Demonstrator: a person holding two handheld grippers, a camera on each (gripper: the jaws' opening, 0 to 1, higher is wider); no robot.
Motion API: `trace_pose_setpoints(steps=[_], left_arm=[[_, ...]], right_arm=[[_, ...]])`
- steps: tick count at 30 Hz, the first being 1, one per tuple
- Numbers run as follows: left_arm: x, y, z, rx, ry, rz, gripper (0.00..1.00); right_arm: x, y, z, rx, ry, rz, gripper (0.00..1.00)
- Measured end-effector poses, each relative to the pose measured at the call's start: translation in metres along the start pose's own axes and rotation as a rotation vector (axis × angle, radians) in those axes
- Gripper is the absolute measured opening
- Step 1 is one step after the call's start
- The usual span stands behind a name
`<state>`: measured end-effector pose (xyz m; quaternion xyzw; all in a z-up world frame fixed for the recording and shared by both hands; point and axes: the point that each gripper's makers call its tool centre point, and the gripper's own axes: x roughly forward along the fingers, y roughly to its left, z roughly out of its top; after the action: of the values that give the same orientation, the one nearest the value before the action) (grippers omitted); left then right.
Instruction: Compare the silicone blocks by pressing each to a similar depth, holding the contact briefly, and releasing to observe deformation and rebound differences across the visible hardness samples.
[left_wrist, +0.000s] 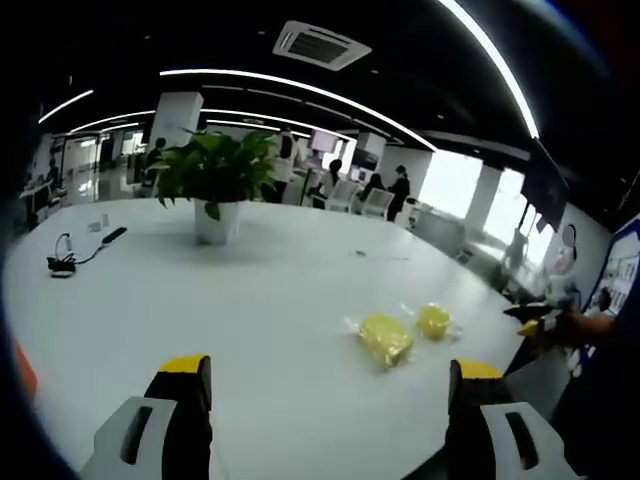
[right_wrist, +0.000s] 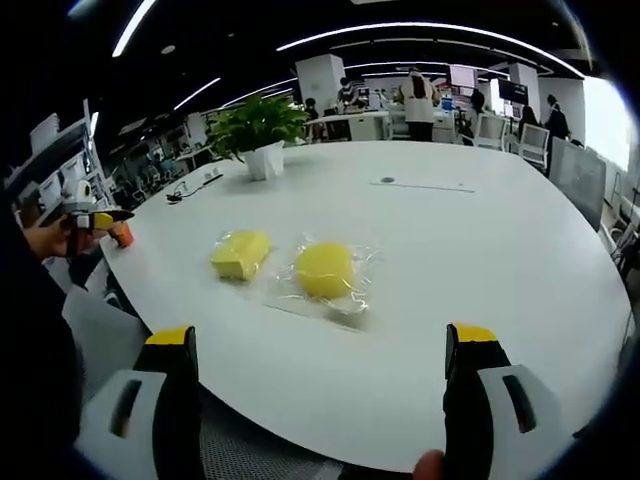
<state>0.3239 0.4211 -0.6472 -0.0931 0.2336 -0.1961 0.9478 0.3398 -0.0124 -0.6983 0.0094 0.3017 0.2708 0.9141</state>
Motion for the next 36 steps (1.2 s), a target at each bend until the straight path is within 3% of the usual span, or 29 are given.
trace_pose_setpoints(steps=[10, 16, 19, 21, 25, 28, 30, 36], left_arm=[[-0.001, 0.002, -0.009, -0.014, 0.026, 0.007, 1.00], [0.002, -0.007, -0.012, 0.008, 0.048, -0.026, 1.00], [0.002, -0.004, -0.014, 0.040, 0.064, -0.003, 1.00], [0.003, -0.006, -0.011, 0.002, 0.041, -0.012, 1.00], [0.004, -0.004, -0.012, 0.000, 0.041, 0.003, 1.00], [0.006, -0.001, -0.005, -0.086, -0.006, 0.020, 1.00], [0.007, 0.004, -0.006, -0.137, -0.004, 0.036, 1.00], [0.009, -0.008, -0.012, -0.060, 0.030, 0.007, 1.00]], right_arm=[[0.004, 0.004, 0.007, 0.000, -0.045, 0.015, 0.96], [0.004, 0.003, 0.005, -0.029, -0.028, 0.012, 0.96], [0.005, 0.003, 0.002, -0.035, -0.013, 0.012, 0.96], [0.005, 0.002, 0.001, -0.030, -0.013, 0.011, 0.96], [0.006, 0.002, 0.000, -0.024, -0.011, 0.014, 0.96], [0.006, -0.002, 0.000, -0.011, -0.019, 0.008, 0.96], [0.006, -0.007, 0.003, -0.002, -0.039, -0.007, 0.96], [0.008, -0.008, 0.001, 0.014, -0.041, 0.001, 0.96]])
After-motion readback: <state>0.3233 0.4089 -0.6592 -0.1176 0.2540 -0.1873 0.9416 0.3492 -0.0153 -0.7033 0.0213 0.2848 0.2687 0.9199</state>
